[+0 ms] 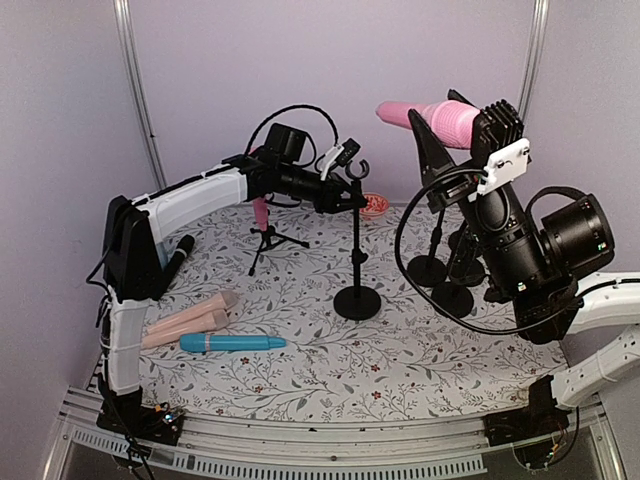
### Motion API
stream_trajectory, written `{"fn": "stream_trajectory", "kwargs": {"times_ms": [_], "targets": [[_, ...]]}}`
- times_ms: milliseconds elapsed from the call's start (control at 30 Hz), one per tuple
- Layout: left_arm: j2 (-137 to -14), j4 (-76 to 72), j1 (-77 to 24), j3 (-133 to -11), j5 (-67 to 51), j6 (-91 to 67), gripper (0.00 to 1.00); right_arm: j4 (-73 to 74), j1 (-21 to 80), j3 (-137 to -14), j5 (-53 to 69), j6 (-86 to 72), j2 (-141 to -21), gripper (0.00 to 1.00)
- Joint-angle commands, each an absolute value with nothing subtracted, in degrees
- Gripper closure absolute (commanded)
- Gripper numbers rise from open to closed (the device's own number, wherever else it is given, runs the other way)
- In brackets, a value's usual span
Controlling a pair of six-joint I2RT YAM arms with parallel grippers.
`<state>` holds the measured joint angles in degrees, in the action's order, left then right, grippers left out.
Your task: Remove the microphone from the stand
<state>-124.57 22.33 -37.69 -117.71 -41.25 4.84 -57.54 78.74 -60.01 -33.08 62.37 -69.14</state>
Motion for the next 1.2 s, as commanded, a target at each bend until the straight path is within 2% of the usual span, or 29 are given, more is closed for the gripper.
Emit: {"fn": "stream_trajectory", "kwargs": {"times_ms": [0, 100, 233, 400, 800, 1167], "targets": [[-126.47, 26.62, -37.56, -116.97, -37.02, 8.27, 0.96, -58.86, 79.18, -60.99, -32.67, 62.64, -69.28, 0.96], [-125.22, 26.63, -37.78, -117.07, -38.79, 10.02, 0.78, -58.27, 79.10, -61.08, -33.39, 61.90, -69.06, 0.96], [-122.64, 26.95, -37.95, -117.16, -42.09, 11.26, 0.38, -56.78, 79.14, -61.13, -35.05, 60.39, -69.09, 0.96], [-117.86, 30.37, -38.05, -116.46, -42.63, 15.46, 0.02, -54.09, 78.96, -61.34, -37.31, 56.72, -68.62, 0.96], [-101.67, 42.24, -38.04, -110.12, -39.53, 28.47, 0.01, -31.82, 71.16, -67.83, -32.94, 29.82, -70.51, 0.95], [-96.41, 46.97, -38.06, -108.67, -34.85, 33.82, 0.03, -18.04, 64.83, -76.55, -16.24, 9.81, -77.58, 0.95]]}}
